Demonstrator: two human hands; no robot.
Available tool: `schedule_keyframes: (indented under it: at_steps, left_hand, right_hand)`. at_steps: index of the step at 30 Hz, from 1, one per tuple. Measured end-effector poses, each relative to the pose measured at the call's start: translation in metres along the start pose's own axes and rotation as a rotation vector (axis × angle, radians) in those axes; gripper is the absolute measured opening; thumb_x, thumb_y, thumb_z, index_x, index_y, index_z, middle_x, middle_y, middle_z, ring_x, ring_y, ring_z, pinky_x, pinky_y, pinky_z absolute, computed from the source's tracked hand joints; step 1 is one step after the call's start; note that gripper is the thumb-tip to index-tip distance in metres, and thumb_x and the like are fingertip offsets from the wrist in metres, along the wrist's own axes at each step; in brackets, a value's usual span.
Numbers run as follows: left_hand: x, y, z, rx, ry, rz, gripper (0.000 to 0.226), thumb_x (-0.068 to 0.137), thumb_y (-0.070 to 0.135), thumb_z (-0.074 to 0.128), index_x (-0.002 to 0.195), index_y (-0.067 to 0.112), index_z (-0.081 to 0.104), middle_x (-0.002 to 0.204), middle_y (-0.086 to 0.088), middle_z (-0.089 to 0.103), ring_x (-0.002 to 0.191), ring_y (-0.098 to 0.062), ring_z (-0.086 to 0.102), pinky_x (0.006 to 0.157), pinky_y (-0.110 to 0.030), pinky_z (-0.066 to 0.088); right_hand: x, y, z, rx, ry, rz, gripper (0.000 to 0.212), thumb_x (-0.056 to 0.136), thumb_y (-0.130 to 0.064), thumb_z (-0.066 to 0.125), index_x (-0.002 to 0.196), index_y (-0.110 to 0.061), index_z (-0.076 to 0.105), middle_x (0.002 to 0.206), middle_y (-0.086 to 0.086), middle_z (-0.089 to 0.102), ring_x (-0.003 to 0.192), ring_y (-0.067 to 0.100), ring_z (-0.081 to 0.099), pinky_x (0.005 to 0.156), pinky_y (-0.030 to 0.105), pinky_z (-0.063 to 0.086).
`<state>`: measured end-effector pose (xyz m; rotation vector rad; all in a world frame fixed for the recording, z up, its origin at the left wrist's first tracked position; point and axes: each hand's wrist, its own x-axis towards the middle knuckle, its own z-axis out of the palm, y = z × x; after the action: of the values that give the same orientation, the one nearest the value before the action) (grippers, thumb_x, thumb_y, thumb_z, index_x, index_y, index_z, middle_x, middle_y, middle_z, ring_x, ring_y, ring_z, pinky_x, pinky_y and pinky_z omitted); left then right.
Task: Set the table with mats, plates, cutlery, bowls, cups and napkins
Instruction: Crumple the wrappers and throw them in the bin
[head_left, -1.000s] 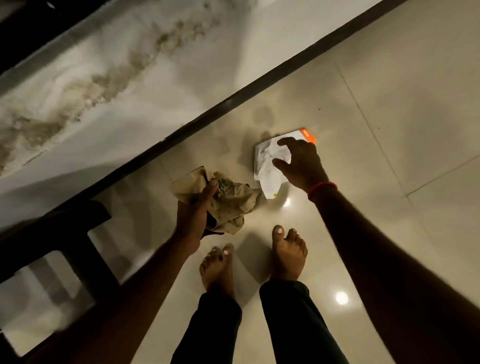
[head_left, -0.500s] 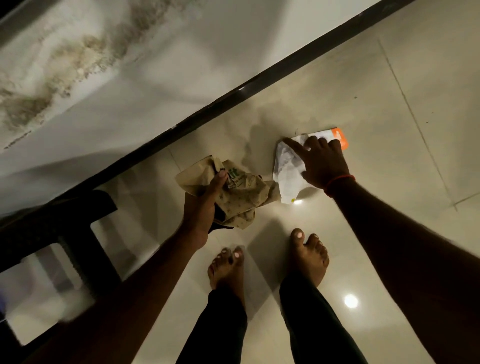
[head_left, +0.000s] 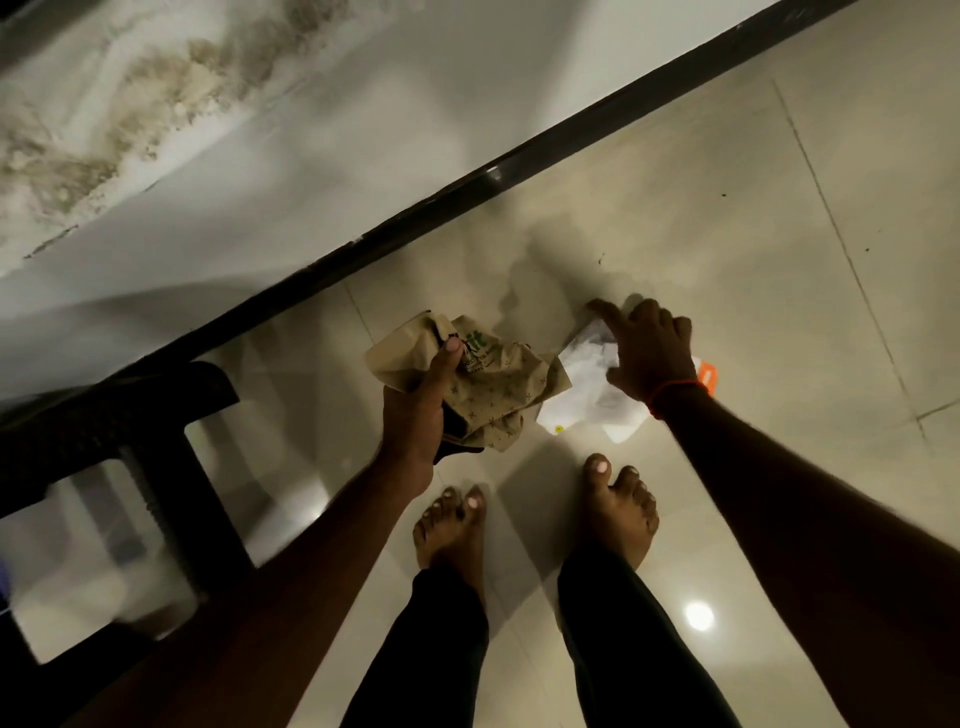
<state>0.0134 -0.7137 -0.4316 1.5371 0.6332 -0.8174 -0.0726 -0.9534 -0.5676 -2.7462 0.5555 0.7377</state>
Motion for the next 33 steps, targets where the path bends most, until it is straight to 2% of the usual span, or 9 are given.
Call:
schedule_keyframes:
  at_steps: [5, 10, 13, 16, 23, 26, 29, 31, 33]
  left_hand:
    - [-0.020, 0.008, -0.004, -0.100, 0.024, -0.002, 0.022, 0.091, 0.041, 0.068, 0.113, 0.040, 0.061, 0.121, 0.003, 0.069, 0.117, -0.026, 0.066, 0.097, -0.059, 0.056]
    - [-0.046, 0.035, -0.008, -0.116, 0.049, -0.013, 0.016, 0.097, 0.039, 0.063, 0.112, 0.042, 0.058, 0.122, 0.003, 0.067, 0.119, -0.028, 0.064, 0.099, -0.059, 0.054]
    - [-0.069, 0.060, -0.006, -0.140, 0.031, -0.035, 0.034, 0.086, 0.052, 0.066, 0.118, 0.045, 0.056, 0.130, 0.000, 0.065, 0.121, -0.030, 0.063, 0.093, -0.056, 0.058]
    - [-0.093, 0.087, -0.003, -0.143, 0.021, -0.003, 0.032, 0.087, 0.054, 0.064, 0.117, 0.046, 0.057, 0.128, 0.003, 0.065, 0.119, -0.027, 0.064, 0.081, -0.046, 0.060]
    - [-0.172, 0.170, 0.004, -0.236, 0.008, 0.069, 0.049, 0.082, 0.056, 0.064, 0.126, 0.034, 0.063, 0.120, 0.002, 0.075, 0.111, -0.024, 0.071, 0.091, -0.053, 0.058]
    - [-0.212, 0.210, 0.004, -0.245, -0.013, 0.098, 0.052, 0.087, 0.055, 0.061, 0.130, 0.026, 0.065, 0.120, -0.002, 0.075, 0.111, -0.027, 0.072, 0.094, -0.055, 0.057]
    - [-0.256, 0.247, -0.003, -0.262, 0.014, 0.082, 0.048, 0.095, 0.055, 0.056, 0.131, 0.024, 0.064, 0.115, -0.003, 0.077, 0.102, -0.026, 0.075, 0.077, -0.047, 0.062]
    - [-0.284, 0.266, -0.009, -0.262, 0.025, 0.062, 0.040, 0.104, 0.051, 0.044, 0.127, 0.026, 0.064, 0.113, 0.000, 0.077, 0.093, -0.021, 0.076, 0.062, -0.037, 0.060]
    - [-0.318, 0.282, -0.018, -0.291, 0.010, 0.093, 0.040, 0.108, 0.048, 0.033, 0.122, 0.025, 0.063, 0.109, 0.006, 0.078, 0.094, -0.014, 0.076, 0.064, -0.029, 0.060]
  right_hand:
    - [-0.033, 0.008, -0.030, 0.408, 0.099, 0.262, 0.074, 0.074, -0.022, 0.073, 0.139, -0.032, 0.040, 0.115, 0.017, 0.053, 0.091, 0.042, 0.061, 0.082, 0.045, 0.049]
    - [-0.064, 0.020, -0.107, 0.892, 0.361, 0.504, 0.078, 0.075, -0.027, 0.075, 0.144, -0.030, 0.040, 0.135, 0.004, 0.058, 0.119, 0.027, 0.058, 0.100, 0.033, 0.046]
    - [-0.083, 0.019, -0.163, 1.281, 0.396, 0.536, 0.092, 0.065, -0.030, 0.084, 0.147, -0.030, 0.041, 0.136, 0.000, 0.058, 0.118, 0.016, 0.061, 0.103, 0.037, 0.051]
    - [-0.104, 0.002, -0.218, 1.482, 0.315, 0.388, 0.085, 0.079, -0.014, 0.083, 0.150, -0.028, 0.039, 0.134, 0.004, 0.061, 0.114, 0.015, 0.064, 0.088, 0.028, 0.057]
    - [-0.159, -0.072, -0.349, 1.527, 0.117, 0.019, 0.066, 0.087, -0.004, 0.073, 0.146, -0.014, 0.045, 0.132, 0.005, 0.064, 0.119, 0.024, 0.064, 0.093, 0.041, 0.057]
    - [-0.184, -0.104, -0.400, 1.545, 0.115, -0.035, 0.060, 0.085, 0.001, 0.071, 0.141, -0.011, 0.050, 0.128, 0.005, 0.066, 0.115, 0.021, 0.066, 0.088, 0.035, 0.059]
    - [-0.204, -0.136, -0.445, 1.385, 0.120, -0.064, 0.061, 0.081, -0.015, 0.081, 0.136, -0.022, 0.056, 0.120, -0.009, 0.068, 0.103, 0.003, 0.067, 0.079, 0.021, 0.058]
    - [-0.217, -0.152, -0.468, 1.252, 0.115, -0.107, 0.063, 0.076, -0.027, 0.087, 0.131, -0.032, 0.057, 0.118, -0.017, 0.065, 0.102, -0.004, 0.063, 0.084, 0.022, 0.058]
    - [-0.233, -0.164, -0.485, 1.174, 0.072, -0.138, 0.065, 0.071, -0.034, 0.089, 0.128, -0.033, 0.059, 0.118, -0.020, 0.064, 0.104, -0.004, 0.061, 0.091, 0.029, 0.058]
